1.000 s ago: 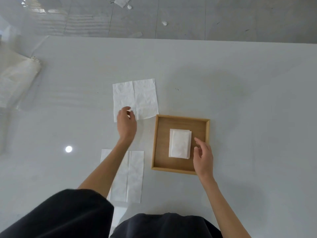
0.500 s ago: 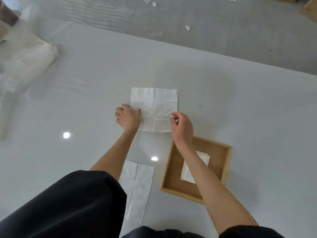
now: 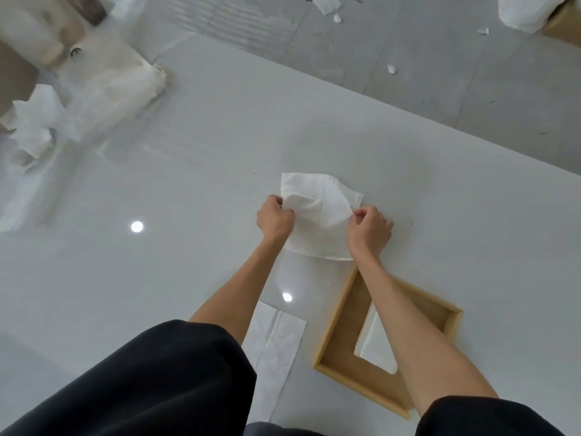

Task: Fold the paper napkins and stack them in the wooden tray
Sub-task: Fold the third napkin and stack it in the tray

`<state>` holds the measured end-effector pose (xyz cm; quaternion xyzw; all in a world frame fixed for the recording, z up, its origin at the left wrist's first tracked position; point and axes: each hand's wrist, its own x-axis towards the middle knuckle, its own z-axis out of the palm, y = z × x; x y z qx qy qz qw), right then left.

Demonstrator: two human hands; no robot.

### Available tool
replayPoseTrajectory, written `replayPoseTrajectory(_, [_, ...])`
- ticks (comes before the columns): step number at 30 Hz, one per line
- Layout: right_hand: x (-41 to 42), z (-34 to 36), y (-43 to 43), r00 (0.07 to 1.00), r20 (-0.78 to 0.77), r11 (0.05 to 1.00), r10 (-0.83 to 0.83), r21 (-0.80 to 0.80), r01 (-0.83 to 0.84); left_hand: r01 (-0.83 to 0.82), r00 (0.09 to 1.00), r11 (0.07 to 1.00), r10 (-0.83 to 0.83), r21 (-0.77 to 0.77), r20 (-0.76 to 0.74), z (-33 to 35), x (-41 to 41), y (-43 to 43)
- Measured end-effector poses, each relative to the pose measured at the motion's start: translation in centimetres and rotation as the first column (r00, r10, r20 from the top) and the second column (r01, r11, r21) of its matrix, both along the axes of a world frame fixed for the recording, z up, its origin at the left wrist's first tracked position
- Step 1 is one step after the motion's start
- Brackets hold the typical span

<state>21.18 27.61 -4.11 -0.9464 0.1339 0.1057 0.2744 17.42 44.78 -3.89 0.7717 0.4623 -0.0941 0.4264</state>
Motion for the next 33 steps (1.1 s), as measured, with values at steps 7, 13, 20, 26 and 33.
replayPoseTrajectory(7, [-3.6,9.1,-4.6,0.99,-0.086,0.754,-0.112,0.642,0.141,0.329,0.934,0.819,-0.21,-0.47,0.287,10.8,-1.0,0.5])
replayPoseTrajectory(13, [-13.4,18.3,-13.5,0.957,-0.215,0.654,0.195,0.756,0.036,0.643,0.76,0.493,-0.504,-0.587,0.41,22.8,-3.7,-4.5])
replayPoseTrajectory(20, [-18.3,27.6,-19.8,0.971,0.144,0.706,0.192,0.666,-0.239,0.842,0.429,0.16,-0.776,-0.515,0.461,33.3,-7.8,-12.5])
replayPoseTrajectory(26, [-21.2,32.5,-23.1,0.967,0.242,0.553,0.081,0.796,-0.246,0.838,0.369,-0.016,-0.719,-0.545,0.589,38.6,-11.0,-15.9])
replayPoseTrajectory(33, [-24.7,32.4,-26.5,0.959,0.161,0.356,-0.234,0.932,-0.07,0.439,0.896,-0.141,-0.002,-0.888,0.443,29.1,-18.0,-19.4])
